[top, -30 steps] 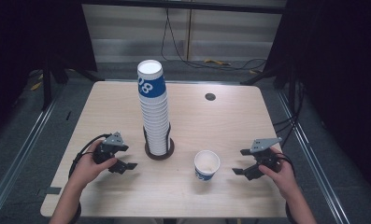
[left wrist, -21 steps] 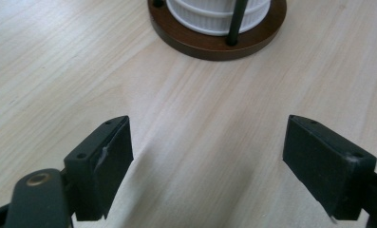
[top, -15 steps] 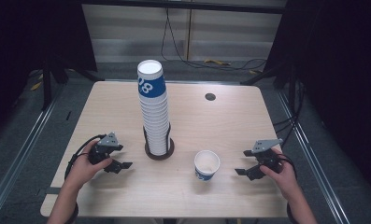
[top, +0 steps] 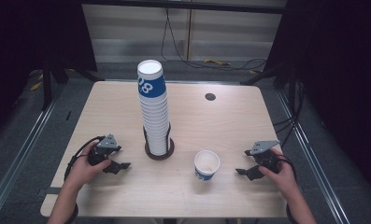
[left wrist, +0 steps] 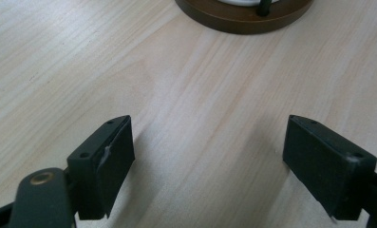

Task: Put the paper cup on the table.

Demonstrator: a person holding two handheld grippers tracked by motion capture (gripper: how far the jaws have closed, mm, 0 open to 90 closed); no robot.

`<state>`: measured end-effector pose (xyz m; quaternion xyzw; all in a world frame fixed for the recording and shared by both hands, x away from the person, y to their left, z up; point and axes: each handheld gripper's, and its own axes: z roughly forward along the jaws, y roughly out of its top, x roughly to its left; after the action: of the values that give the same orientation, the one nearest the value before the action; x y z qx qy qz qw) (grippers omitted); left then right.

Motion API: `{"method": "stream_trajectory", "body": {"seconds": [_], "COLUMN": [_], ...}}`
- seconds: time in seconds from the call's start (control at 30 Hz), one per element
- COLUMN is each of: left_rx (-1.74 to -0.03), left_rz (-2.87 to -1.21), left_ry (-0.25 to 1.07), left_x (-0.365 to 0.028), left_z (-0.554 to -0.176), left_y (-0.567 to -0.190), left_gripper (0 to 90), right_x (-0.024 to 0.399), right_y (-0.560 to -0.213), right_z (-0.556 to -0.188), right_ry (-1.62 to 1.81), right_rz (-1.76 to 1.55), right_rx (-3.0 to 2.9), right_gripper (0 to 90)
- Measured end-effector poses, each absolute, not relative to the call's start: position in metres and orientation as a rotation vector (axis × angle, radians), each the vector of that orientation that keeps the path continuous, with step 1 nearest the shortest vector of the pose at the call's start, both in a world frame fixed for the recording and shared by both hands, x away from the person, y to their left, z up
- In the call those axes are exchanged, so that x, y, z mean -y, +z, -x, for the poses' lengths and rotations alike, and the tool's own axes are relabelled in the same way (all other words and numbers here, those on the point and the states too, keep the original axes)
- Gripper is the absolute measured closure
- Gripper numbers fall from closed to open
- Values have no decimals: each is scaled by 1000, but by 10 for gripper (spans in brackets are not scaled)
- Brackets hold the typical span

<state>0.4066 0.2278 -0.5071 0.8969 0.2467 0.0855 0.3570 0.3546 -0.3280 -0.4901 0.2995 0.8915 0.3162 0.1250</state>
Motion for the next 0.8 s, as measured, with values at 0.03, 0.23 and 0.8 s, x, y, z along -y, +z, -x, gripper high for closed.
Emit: {"method": "stream_trajectory", "body": {"seconds": [0.03, 0.23, 0.8], "left_rx": [-631, -640, -634], "left_rz": [-2314, -2288, -2226], "left_ry": [220, 222, 246], "left_x": [-229, -231, -232], "left_z": [-407, -408, -408], "left_y": [-507, -510, -517], "left_gripper": [174, 158, 115], "right_x": [328, 330, 335], "right_y": [-491, -494, -502], "right_z": [-355, -356, -356], "right_ry": [918, 956, 1045], "right_rz": [-877, -902, -905], "right_rx": [-2595, -2588, -2534], "right_gripper": [130, 121, 89]}}
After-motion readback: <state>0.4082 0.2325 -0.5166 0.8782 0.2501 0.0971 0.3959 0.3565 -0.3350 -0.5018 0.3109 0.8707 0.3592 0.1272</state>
